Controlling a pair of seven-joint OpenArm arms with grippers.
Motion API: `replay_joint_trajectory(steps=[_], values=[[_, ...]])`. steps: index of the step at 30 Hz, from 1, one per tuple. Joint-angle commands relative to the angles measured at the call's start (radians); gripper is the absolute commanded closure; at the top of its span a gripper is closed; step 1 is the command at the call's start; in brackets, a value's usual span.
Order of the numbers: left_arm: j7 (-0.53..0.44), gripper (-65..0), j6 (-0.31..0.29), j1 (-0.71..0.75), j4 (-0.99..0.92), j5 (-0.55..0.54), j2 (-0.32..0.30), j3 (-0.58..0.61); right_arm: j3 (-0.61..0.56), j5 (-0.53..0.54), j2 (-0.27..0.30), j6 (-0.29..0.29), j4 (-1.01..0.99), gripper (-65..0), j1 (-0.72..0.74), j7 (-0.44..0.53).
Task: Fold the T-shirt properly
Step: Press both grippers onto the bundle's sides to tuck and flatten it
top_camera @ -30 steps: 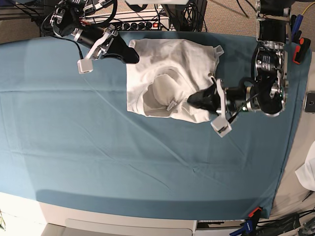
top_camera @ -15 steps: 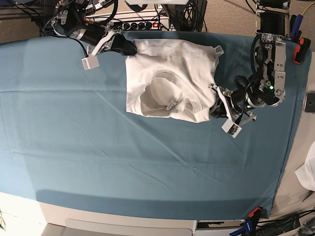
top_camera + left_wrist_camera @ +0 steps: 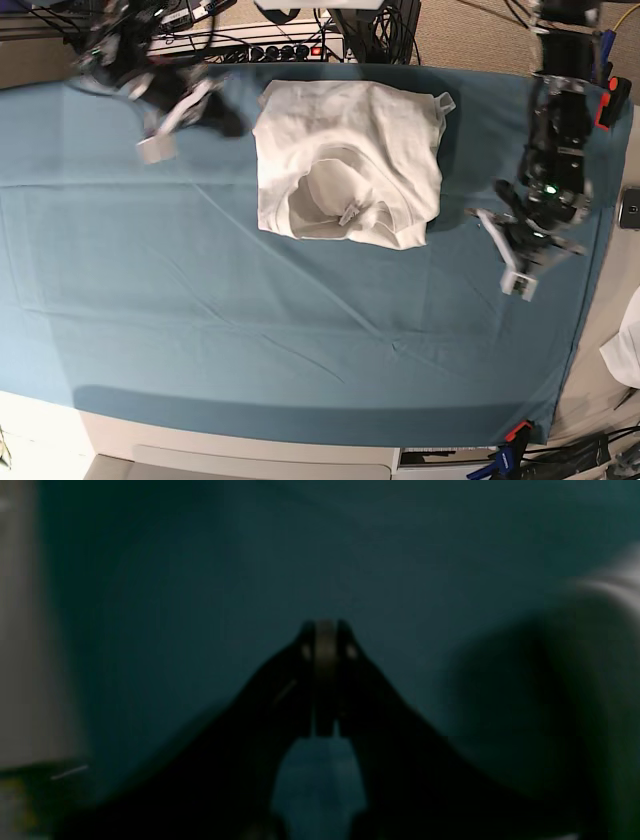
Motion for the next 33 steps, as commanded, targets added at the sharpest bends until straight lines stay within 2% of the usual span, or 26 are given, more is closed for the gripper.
replay_joint_trajectory(steps=[1,3,5,6,8,10,12,16,19,20,24,30,33], values=[[-0.016,0.0,0.023,-0.019,0.017,0.015,-0.039,-0.008,0.033,0.014,0.017,0.003,0.03,0.0,0.022,0.031],[-0.014,0.0,0.037,-0.018,0.019,0.0,-0.085,-0.008,0.099,0.001,0.036,0.003,0.036,0.0,0.068,0.061],[-0.002,0.0,0.019,-0.018,0.019,-0.099,-0.126,-0.008,0.153,0.002,0.045,0.003,0.036,0.0,0.115,0.082],[0.012,0.0,-0.029,-0.018,0.021,-0.19,-0.141,-0.01,0.168,0.004,0.046,0.003,0.036,0.0,0.135,0.087],[0.058,0.0,-0.177,-0.018,0.025,-0.413,-0.154,-0.012,0.169,0.038,0.045,0.003,0.035,0.0,0.164,0.084],[0.135,0.0,-0.328,-0.018,0.034,-0.636,-0.144,-0.014,0.132,0.108,0.045,0.003,0.034,0.0,0.178,0.061],[0.226,0.0,-0.442,-0.018,0.053,-0.826,-0.126,-0.015,0.065,0.15,0.045,0.003,0.034,0.0,0.187,0.021],[0.393,0.0,-0.567,-0.015,0.089,-1.135,-0.088,-0.015,-0.111,0.167,0.034,0.003,0.034,0.0,0.187,0.008],[0.49,0.0,-0.576,0.002,0.092,-1.292,-0.069,-0.015,-0.223,0.146,0.013,0.003,0.034,0.0,0.188,0.009],[0.508,0.0,-0.576,0.018,0.092,-1.324,-0.064,-0.014,-0.253,0.12,0.002,0.003,0.034,0.0,0.19,0.013],[0.508,0.0,-0.576,0.094,0.092,-1.324,-0.05,-0.014,-0.335,0.008,-0.031,0.003,0.023,0.0,0.208,0.043],[0.508,0.0,-0.576,0.169,0.092,-1.324,-0.028,-0.015,-0.388,-0.021,-0.032,0.003,-0.143,0.0,0.287,0.053],[0.455,0.0,-0.576,0.187,0.092,-1.201,-0.013,-0.014,-0.391,-0.021,-0.031,0.003,-0.278,0.0,0.354,0.061]])
